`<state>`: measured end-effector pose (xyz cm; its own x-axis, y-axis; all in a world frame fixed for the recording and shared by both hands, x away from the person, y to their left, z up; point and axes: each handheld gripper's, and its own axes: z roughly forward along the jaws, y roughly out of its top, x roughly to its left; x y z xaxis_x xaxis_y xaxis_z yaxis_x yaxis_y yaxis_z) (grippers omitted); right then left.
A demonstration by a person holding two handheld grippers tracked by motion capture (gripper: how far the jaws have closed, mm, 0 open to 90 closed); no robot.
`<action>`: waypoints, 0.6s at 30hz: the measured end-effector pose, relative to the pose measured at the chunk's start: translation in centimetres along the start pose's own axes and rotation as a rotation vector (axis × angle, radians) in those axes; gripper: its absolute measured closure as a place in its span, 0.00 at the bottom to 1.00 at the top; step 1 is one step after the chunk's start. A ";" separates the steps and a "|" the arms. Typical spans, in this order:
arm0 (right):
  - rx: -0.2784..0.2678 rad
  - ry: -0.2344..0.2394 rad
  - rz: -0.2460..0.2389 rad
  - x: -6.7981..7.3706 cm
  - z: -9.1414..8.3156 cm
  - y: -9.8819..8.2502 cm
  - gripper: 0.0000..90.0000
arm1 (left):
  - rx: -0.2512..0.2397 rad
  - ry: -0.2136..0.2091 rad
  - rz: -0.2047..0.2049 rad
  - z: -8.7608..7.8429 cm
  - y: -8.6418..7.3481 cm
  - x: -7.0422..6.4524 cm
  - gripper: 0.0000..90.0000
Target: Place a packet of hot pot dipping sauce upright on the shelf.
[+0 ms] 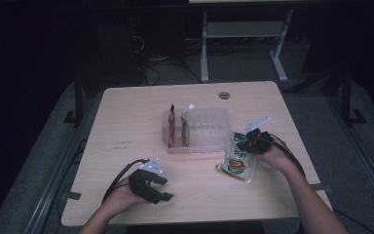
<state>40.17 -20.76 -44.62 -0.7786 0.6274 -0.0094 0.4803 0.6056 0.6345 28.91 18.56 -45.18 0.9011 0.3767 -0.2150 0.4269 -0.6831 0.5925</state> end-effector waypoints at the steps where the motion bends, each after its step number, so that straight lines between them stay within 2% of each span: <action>1: 0.003 -0.014 0.017 -0.6 0.0 0.2 1.00 | -0.001 -0.001 -0.001 0.0 0.0 0.0 0.38; 2: 0.012 -0.044 0.012 -1.3 0.0 0.4 1.00 | -0.001 -0.002 -0.002 0.0 0.0 0.0 0.38; 5: 0.008 -0.080 0.046 -3.0 0.5 0.7 1.00 | -0.002 -0.002 -0.005 0.1 0.0 0.0 0.38; 8: 0.008 -0.090 0.074 -4.0 1.2 0.7 1.00 | -0.002 -0.002 -0.006 0.0 0.0 0.1 0.38; 9: 0.012 -0.090 0.082 -4.1 1.4 0.7 1.00 | -0.001 -0.002 -0.004 0.0 -0.1 0.1 0.38; 12: 0.051 -0.090 0.066 -4.2 2.1 0.4 1.00 | -0.001 0.000 -0.011 0.0 -0.1 0.2 0.38; 18: 0.061 -0.074 0.075 -4.2 1.9 0.1 1.00 | 0.003 -0.002 -0.005 0.1 -0.1 0.0 0.38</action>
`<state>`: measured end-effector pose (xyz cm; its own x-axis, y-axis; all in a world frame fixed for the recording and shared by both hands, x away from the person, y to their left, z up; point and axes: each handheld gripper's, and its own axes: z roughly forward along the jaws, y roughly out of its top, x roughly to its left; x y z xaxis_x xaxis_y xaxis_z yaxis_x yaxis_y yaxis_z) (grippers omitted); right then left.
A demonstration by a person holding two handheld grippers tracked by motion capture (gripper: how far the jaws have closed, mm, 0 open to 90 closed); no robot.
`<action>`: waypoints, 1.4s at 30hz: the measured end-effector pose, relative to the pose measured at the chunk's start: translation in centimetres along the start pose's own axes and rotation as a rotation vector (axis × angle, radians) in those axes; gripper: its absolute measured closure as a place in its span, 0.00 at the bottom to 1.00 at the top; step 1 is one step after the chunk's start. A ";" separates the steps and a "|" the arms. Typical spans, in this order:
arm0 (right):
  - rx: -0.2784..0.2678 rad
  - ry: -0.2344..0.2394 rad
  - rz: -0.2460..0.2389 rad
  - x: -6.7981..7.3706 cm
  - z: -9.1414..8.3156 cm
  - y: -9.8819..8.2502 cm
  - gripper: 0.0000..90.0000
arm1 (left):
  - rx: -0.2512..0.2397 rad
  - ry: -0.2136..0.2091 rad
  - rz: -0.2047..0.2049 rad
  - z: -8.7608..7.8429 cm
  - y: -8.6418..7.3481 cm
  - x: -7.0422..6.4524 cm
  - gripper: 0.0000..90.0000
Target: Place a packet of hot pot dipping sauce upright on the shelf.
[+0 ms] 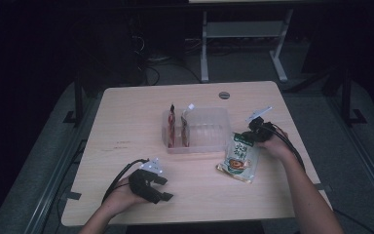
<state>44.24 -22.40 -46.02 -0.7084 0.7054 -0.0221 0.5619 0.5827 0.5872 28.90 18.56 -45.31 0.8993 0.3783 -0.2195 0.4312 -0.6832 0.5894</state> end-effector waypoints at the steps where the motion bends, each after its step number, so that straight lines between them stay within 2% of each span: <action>1: 0.004 0.002 -0.007 0.0 -0.1 0.0 1.00 | 0.001 -0.001 0.000 0.0 0.0 0.0 0.38; 6: 0.023 0.025 -0.037 0.7 -0.7 -0.6 1.00 | -0.002 -0.001 -0.001 0.0 0.0 -0.1 0.38; 11: 0.040 0.071 -0.061 1.8 -1.6 -1.5 1.00 | -0.004 -0.002 0.005 0.0 0.1 -0.2 0.38; 19: 0.061 0.142 -0.111 4.8 -2.4 -2.1 1.00 | -0.018 0.006 0.009 0.0 0.4 -0.2 0.38; 22: 0.048 0.177 -0.137 6.0 -2.5 -2.4 1.00 | -0.025 0.011 0.013 -0.1 0.4 -0.2 0.38; 24: 0.043 0.206 -0.133 6.8 -2.5 -2.3 1.00 | -0.032 0.016 0.015 -0.1 0.5 -0.3 0.38; 26: 0.042 0.217 -0.173 7.6 -2.3 -2.2 1.00 | -0.036 0.021 0.018 -0.2 0.6 -0.3 0.38; 30: 0.031 0.266 -0.198 9.4 -1.9 -1.7 1.00 | -0.050 0.029 0.023 -0.2 0.8 -0.5 0.37; 34: 0.025 0.295 -0.247 10.9 -1.3 -1.1 1.00 | -0.061 0.035 0.028 0.0 1.0 -0.8 0.37; 37: 0.022 0.293 -0.262 11.6 -1.3 -0.8 1.00 | -0.073 0.041 0.023 0.3 1.4 -1.3 0.36; 40: -0.007 0.291 -0.250 11.4 -1.9 -0.7 0.99 | -0.083 0.045 0.029 0.8 2.1 -1.8 0.36; 42: -0.028 0.286 -0.236 11.3 -2.5 -0.8 0.90 | -0.090 0.048 0.036 1.3 2.6 -2.3 0.36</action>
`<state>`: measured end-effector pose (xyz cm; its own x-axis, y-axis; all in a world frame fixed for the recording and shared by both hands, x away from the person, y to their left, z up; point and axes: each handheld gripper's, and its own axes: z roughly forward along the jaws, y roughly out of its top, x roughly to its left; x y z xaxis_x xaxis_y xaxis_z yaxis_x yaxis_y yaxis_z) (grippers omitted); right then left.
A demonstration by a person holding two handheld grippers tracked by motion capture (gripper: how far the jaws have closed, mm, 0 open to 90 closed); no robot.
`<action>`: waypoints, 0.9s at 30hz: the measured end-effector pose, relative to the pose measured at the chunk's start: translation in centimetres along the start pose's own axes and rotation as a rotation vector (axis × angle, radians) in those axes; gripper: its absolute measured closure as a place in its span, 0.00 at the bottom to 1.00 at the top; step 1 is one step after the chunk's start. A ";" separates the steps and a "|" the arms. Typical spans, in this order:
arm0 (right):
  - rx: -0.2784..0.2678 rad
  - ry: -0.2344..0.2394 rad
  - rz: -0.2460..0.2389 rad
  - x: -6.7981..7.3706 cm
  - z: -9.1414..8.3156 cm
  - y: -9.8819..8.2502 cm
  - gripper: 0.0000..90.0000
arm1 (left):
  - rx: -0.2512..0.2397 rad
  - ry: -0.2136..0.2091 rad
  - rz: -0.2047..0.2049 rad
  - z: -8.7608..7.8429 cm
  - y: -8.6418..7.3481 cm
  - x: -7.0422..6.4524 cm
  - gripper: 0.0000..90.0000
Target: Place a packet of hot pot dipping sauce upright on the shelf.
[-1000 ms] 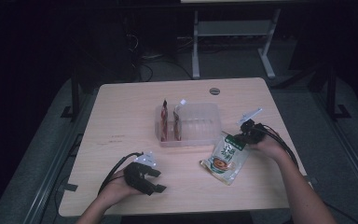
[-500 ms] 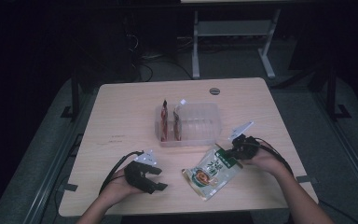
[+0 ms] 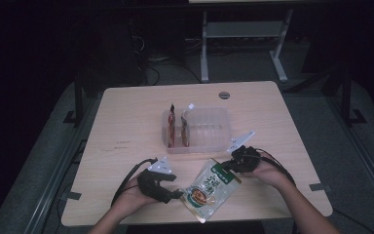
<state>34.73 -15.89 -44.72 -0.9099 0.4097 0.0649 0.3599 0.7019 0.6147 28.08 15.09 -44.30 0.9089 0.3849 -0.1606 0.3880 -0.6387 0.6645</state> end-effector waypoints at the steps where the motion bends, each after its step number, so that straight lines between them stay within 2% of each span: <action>1: -0.006 0.000 0.013 0.1 -0.2 -0.1 0.86 | -0.010 0.000 0.003 0.4 0.3 -0.3 0.36; 6: -0.016 -0.007 0.077 0.8 -1.1 -0.5 0.64 | -0.013 0.021 0.011 2.0 1.5 -1.0 0.37; 7: -0.022 -0.017 0.076 0.9 -1.3 -0.7 0.60 | -0.005 0.029 0.015 2.3 1.7 -1.0 0.38; 10: -0.034 -0.031 0.090 1.3 -1.8 -1.4 0.52 | 0.022 0.046 0.026 3.0 1.9 -1.2 0.39; 13: -0.050 -0.042 0.099 1.6 -2.2 -2.1 0.46 | 0.024 0.054 0.017 3.5 1.8 -1.4 0.41; 15: -0.057 -0.049 0.097 1.6 -2.4 -2.4 0.44 | 0.042 0.063 0.029 3.6 1.7 -1.4 0.42; 19: -0.079 -0.054 0.121 1.0 -2.4 -2.4 0.42 | 0.039 0.066 0.021 4.0 1.6 -1.5 0.46; 23: -0.086 -0.075 0.131 0.6 -2.5 -2.5 0.40 | 0.043 0.078 0.034 4.2 1.6 -1.5 0.50; 27: -0.094 -0.089 0.141 0.2 -2.7 -2.7 0.38 | 0.027 0.070 0.040 4.3 1.6 -1.6 0.61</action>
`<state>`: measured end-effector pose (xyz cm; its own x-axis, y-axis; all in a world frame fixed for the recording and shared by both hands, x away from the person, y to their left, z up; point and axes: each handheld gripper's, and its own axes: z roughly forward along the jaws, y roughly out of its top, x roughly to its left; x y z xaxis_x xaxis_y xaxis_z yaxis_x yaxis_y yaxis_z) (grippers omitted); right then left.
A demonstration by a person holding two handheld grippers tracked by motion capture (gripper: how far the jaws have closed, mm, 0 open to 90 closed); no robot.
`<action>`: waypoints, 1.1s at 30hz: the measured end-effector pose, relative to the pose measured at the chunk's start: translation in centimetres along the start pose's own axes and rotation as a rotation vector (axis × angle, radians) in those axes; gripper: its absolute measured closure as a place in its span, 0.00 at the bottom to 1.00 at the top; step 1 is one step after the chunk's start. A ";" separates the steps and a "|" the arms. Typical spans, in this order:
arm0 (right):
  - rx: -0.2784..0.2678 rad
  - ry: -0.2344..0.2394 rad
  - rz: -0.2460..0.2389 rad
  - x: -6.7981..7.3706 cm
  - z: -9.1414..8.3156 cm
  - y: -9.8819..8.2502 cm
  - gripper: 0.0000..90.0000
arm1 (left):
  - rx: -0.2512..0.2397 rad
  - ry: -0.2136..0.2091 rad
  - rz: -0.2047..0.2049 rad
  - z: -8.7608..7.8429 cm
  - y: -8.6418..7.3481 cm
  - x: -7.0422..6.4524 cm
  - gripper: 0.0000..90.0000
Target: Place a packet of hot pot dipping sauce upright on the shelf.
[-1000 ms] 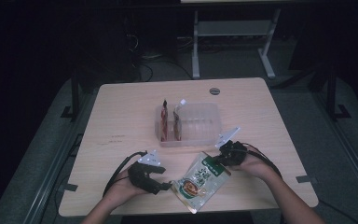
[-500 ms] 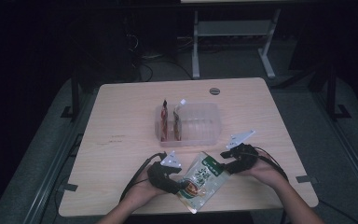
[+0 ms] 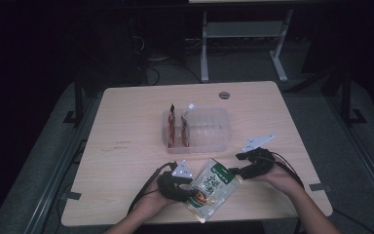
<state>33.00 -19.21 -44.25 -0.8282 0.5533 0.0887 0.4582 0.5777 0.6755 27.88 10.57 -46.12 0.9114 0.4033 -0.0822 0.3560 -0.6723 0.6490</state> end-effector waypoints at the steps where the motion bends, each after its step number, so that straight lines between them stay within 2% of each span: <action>1: -0.004 -0.004 -0.001 -0.1 0.0 0.0 0.37 | 0.000 0.002 -0.001 0.1 0.1 -0.2 0.66; 4: -0.009 -0.010 0.004 -0.2 -0.1 0.0 0.36 | 0.003 0.024 -0.001 0.2 0.3 -0.3 0.70; 8: -0.006 -0.014 0.005 -0.2 -0.2 0.0 0.35 | -0.010 0.022 -0.045 0.3 0.3 -0.2 0.81; 12: -0.007 -0.013 0.013 -0.3 -0.2 0.0 0.35 | 0.005 -0.013 -0.063 0.3 0.4 0.3 0.91; 15: -0.012 -0.013 0.013 -0.3 -0.2 0.0 0.34 | 0.011 -0.025 -0.056 0.2 0.5 0.5 0.96; 22: -0.026 -0.009 0.016 -0.6 -0.4 0.1 0.31 | -0.032 -0.038 -0.069 -0.4 0.5 1.2 1.00; 26: -0.038 -0.005 0.028 -0.7 -0.6 0.1 0.30 | -0.061 -0.043 -0.056 -1.3 0.7 1.5 1.00; 28: -0.049 -0.004 0.020 -0.7 -0.7 0.1 0.30 | -0.068 -0.036 -0.024 -1.8 0.8 1.7 1.00; 30: -0.065 0.000 0.019 -0.6 -0.8 0.1 0.30 | -0.089 -0.036 -0.017 -2.5 1.0 1.8 1.00; 33: -0.086 0.024 0.024 -0.5 -1.0 0.2 0.30 | -0.106 -0.031 0.004 -3.3 1.1 2.2 1.00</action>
<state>33.23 -19.98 -43.42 -0.8254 0.5511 0.1226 0.4496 0.5103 0.7332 29.55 12.75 -43.09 0.9192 0.3803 -0.1018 0.3302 -0.6037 0.7256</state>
